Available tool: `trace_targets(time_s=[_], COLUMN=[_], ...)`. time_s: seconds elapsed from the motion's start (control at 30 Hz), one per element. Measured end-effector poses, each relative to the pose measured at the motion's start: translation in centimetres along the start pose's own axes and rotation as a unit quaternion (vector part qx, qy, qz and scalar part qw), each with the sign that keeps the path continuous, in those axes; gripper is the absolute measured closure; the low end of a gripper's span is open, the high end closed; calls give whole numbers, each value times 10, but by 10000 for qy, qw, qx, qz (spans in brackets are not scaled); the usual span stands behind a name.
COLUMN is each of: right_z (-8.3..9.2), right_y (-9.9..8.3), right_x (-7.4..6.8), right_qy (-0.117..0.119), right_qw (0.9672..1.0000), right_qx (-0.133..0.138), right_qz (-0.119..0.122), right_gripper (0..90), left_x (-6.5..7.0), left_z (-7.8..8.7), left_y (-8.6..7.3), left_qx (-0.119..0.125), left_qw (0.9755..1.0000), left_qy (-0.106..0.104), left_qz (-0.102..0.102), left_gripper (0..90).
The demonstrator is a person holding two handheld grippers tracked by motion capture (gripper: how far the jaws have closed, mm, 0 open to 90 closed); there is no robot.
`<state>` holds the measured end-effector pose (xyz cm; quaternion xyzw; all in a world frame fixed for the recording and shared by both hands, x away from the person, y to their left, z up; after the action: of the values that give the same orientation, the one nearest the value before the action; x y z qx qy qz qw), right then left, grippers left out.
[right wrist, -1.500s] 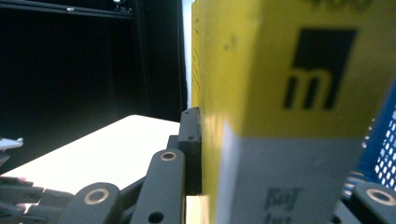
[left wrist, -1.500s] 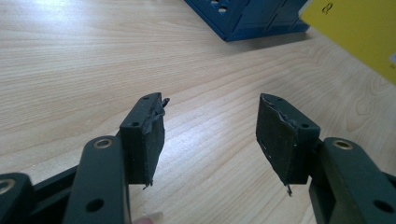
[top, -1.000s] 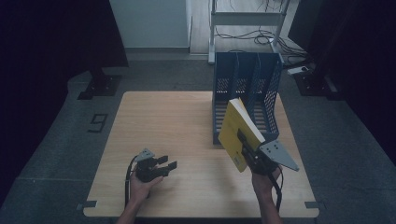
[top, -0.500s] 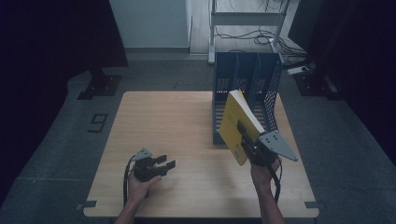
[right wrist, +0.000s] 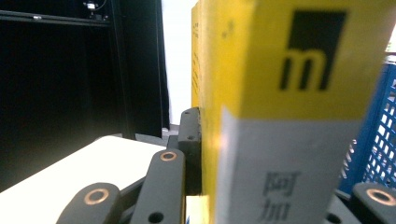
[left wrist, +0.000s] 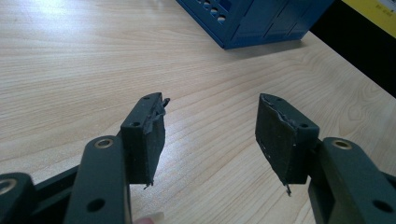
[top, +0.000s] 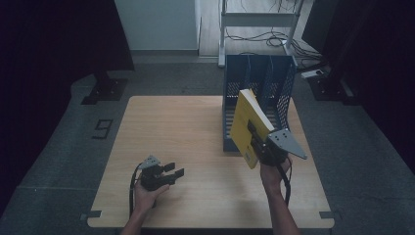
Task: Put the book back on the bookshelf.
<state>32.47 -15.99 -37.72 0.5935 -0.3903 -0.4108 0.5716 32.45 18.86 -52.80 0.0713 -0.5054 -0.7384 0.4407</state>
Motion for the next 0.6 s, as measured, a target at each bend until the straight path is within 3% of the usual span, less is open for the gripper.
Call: trace_targets(time_s=[0.6], right_z=[-22], right_y=[6], right_x=[3], right_qy=[-143], right_qw=[9999], right_qx=[-72], right_qz=[2], right_gripper=[746], left_x=[-3], left_z=[0], left_y=[0], left_qx=[3], left_qw=[10000], left_qy=[-12], left_qz=[32], left_gripper=[424])
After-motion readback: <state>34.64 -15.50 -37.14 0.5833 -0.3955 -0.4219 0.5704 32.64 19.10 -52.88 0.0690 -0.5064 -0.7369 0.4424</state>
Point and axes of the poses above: each handheld gripper's, and its own axes: z roughly backward along the jaws, y roughly out of its top, x roughly to its right, the point moved 2 cm from there along -z, roughly forward along the jaws, and after that the axes turned 1 degree about x, right-handed, at the moved point
